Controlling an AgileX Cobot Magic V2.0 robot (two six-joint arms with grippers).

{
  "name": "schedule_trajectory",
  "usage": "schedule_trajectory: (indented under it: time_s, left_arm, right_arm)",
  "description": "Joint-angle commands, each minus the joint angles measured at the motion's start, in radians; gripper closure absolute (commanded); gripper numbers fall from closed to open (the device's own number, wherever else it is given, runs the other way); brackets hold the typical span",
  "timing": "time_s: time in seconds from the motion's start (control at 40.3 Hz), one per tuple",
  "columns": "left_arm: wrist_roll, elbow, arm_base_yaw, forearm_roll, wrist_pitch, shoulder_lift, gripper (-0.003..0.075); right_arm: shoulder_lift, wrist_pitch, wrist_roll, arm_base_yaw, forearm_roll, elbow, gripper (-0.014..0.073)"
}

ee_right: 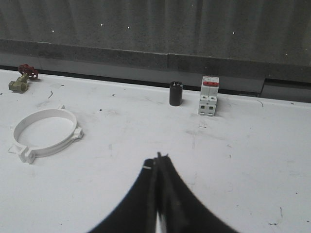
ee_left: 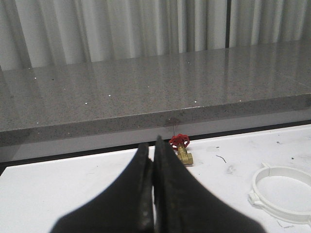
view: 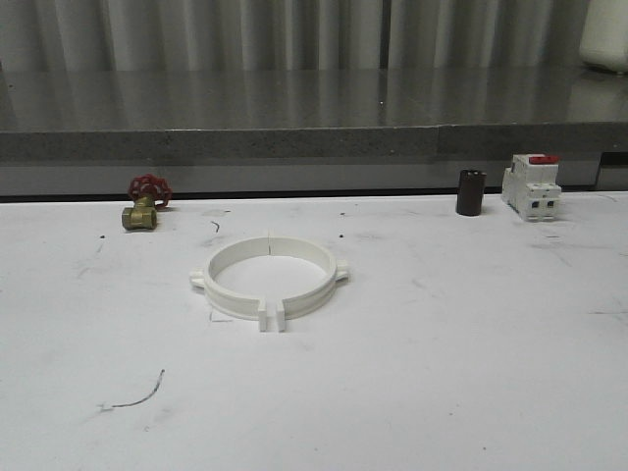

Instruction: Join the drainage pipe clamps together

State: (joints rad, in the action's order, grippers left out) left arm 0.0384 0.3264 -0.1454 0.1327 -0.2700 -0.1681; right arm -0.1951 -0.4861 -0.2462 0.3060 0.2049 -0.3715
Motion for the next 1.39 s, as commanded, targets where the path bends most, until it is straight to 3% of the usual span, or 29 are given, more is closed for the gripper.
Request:
schedule_trajectory:
  time_s: [0.0, 0.62, 0.744, 0.942, 1.165, 1.364]
  left_arm:
    - [0.001, 0.026, 0.001, -0.001, 0.08, -0.008, 0.0741]
    - [-0.015, 0.013, 0.009, -0.022, 0.079, 0.006, 0.0741]
    - [-0.117, -0.049, 0.047, -0.127, 0.079, 0.062, 0.0741]
    - [-0.117, -0.202, 0.133, -0.148, 0.081, 0.198, 0.0741]
    - [-0.117, -0.337, 0.164, -0.149, 0.205, 0.191, 0.0741]
    - [-0.117, -0.333, 0.164, -0.149, 0.155, 0.191, 0.0741]
  right_arm:
    - [-0.01, 0.085, 0.007, -0.003, 0.019, -0.025, 0.0656]
    - [-0.01, 0.085, 0.007, -0.003, 0.019, -0.025, 0.0656]
    - [-0.01, 0.085, 0.007, -0.003, 0.019, -0.025, 0.0656]
    - [-0.01, 0.085, 0.007, -0.003, 0.019, -0.025, 0.0656]
    - [-0.011, 0.083, 0.007, -0.003, 0.019, -0.025, 0.0656]
    - [-0.011, 0.083, 0.007, -0.003, 0.019, -0.025, 0.0656]
